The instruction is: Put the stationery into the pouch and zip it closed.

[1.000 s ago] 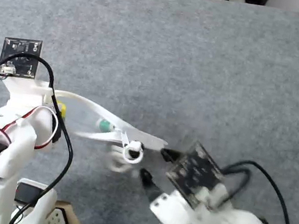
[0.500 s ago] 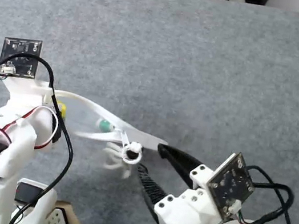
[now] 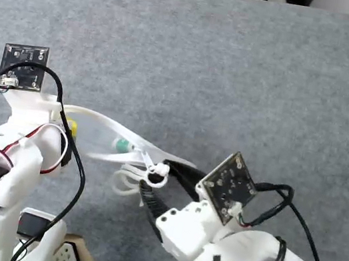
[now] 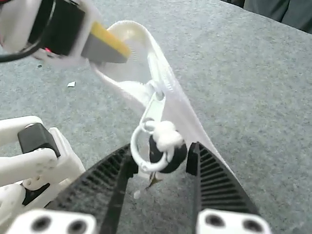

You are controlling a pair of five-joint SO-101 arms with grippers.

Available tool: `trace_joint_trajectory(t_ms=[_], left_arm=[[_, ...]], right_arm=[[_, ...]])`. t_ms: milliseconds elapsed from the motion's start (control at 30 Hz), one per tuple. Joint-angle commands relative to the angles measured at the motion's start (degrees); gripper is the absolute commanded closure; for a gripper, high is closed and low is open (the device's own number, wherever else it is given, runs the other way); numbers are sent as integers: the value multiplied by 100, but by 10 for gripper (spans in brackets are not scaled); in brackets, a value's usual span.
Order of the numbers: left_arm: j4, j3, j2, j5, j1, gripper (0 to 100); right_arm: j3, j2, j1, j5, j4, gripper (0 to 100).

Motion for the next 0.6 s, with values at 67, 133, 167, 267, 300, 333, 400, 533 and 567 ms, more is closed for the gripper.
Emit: trace_joint_trajectory(t_ms=[67, 133, 167, 267, 300, 333, 400, 533, 567], left_arm=[[-88, -75, 35, -35, -57, 971], [-88, -75, 35, -35, -57, 971], [-88, -75, 35, -35, -57, 971], [-88, -75, 35, -35, -57, 971], [-88, -75, 35, -35, -57, 971], [-88, -75, 35, -35, -57, 971], [-88, -66, 35, -35, -57, 971], [-88, -75, 35, -35, -57, 971], [-88, -75, 35, -35, -57, 971]], right_arm=[[13, -22, -70, -18, -193, 825], [13, -22, -62, -18, -193, 825], [13, -22, -62, -18, -193, 825], [13, -22, -9, -18, -193, 825], [13, -22, 88, -18, -185, 825], [13, -22, 167, -18, -185, 825], [4, -31, 308, -18, -149, 825], [-31, -31, 343, -18, 53, 825], [-31, -31, 343, -18, 114, 825]])
